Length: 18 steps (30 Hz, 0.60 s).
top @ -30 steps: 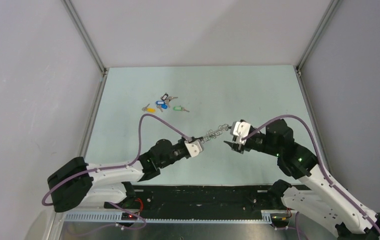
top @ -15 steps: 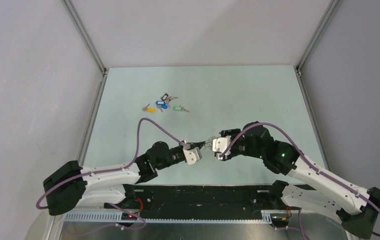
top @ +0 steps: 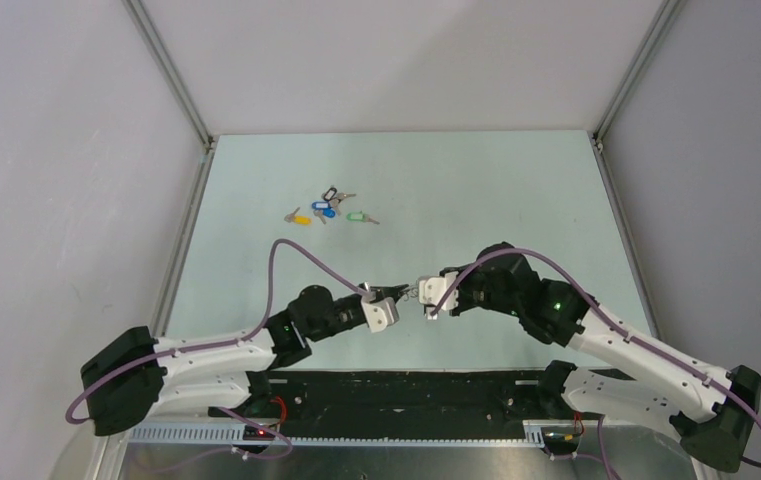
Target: Remove the keys from the keyring
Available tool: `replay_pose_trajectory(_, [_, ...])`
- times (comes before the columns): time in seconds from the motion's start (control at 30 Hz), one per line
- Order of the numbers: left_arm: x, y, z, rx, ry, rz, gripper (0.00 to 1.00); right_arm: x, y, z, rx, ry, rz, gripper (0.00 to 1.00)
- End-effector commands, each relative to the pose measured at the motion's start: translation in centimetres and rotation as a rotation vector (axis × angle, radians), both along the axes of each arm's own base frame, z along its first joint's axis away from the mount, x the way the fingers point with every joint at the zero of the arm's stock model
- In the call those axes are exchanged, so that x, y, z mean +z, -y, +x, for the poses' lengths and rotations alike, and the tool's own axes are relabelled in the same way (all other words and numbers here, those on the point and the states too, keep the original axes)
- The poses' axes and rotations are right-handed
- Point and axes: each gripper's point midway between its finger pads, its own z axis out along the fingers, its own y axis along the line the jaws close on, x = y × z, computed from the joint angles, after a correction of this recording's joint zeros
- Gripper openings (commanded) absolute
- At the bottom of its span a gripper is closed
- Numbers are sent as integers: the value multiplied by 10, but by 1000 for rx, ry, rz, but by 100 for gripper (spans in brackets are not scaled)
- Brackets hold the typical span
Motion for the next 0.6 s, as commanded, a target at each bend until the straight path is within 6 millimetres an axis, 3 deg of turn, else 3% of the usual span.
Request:
replay_pose_trajectory(0.0, [28,1,-1,-3,61,-82,8,22,-1,2,-9,43,48,13])
replay_pose_trajectory(0.1, [32,-3,4,39,44,-105,26,30,-4,-3,5,44,88,0])
replay_pose_trajectory(0.13, [36,-4,5,54,22,-129,30,31,-4,-3,0,41,96,0])
replay_pose_trajectory(0.17, [40,-10,14,114,9,-150,43,32,-3,-1,-23,48,97,0])
replay_pose_trajectory(0.2, [46,-15,17,149,-12,-183,49,32,2,4,-73,55,93,0])
replay_pose_trajectory(0.43, [70,-80,59,543,-130,-413,75,46,21,26,-278,69,196,0])
replay_pose_trajectory(0.57, [71,-118,78,702,-236,-582,97,55,32,36,-388,58,275,0])
